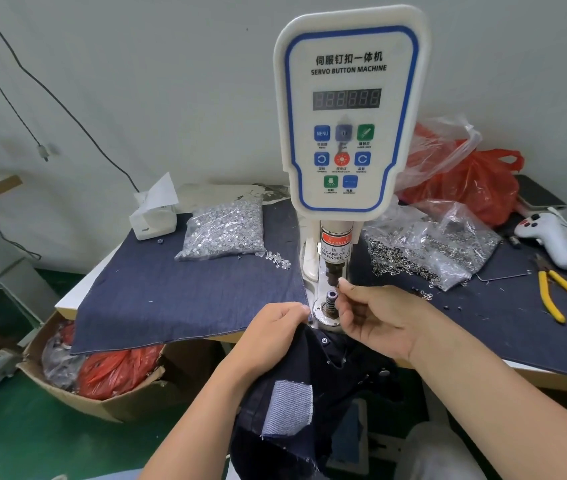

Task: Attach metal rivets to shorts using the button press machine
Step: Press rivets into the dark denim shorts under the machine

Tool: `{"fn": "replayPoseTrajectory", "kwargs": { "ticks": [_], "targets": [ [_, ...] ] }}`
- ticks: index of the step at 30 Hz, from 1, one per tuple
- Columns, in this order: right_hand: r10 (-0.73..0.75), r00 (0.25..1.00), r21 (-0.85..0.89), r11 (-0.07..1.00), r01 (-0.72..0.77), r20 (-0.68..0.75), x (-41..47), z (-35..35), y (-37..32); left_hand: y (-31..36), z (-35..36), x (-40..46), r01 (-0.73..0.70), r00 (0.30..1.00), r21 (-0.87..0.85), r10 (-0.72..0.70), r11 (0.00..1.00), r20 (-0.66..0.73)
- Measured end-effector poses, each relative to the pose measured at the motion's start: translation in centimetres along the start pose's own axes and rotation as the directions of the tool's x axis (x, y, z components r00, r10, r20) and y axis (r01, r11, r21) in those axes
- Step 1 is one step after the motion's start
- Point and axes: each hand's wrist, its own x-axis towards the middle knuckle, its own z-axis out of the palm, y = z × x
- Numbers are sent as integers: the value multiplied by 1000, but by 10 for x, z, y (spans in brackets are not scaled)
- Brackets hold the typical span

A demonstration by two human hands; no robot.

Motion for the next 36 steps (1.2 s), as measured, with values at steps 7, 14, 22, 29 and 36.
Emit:
{"fn": "replayPoseTrajectory", "kwargs": {
  "ticks": [7, 14, 22, 29, 36],
  "targets": [
    [3, 1000, 117, 993, 0, -31, -3, 9, 2, -4, 1, 2, -6, 1000, 22, 6, 1000, -13],
    [49, 999, 253, 966, -52, 15, -11, 10, 0, -4, 1, 1, -8, 1000, 2, 8, 1000, -6],
    [-172, 984, -52, 984, 170, -37, -24, -7, 10, 0, -8, -7, -12, 998, -94, 17, 995, 62],
    [-468, 771, -809, 178, 560, 431, -50, -35, 42, 3, -4, -20, -83, 971, -390, 163, 917, 176],
    [-341, 757, -830, -236, 505, 558, -44, -57, 25, 5, -8, -24, -42, 966, -513, 166, 858, 199]
  ]
}}
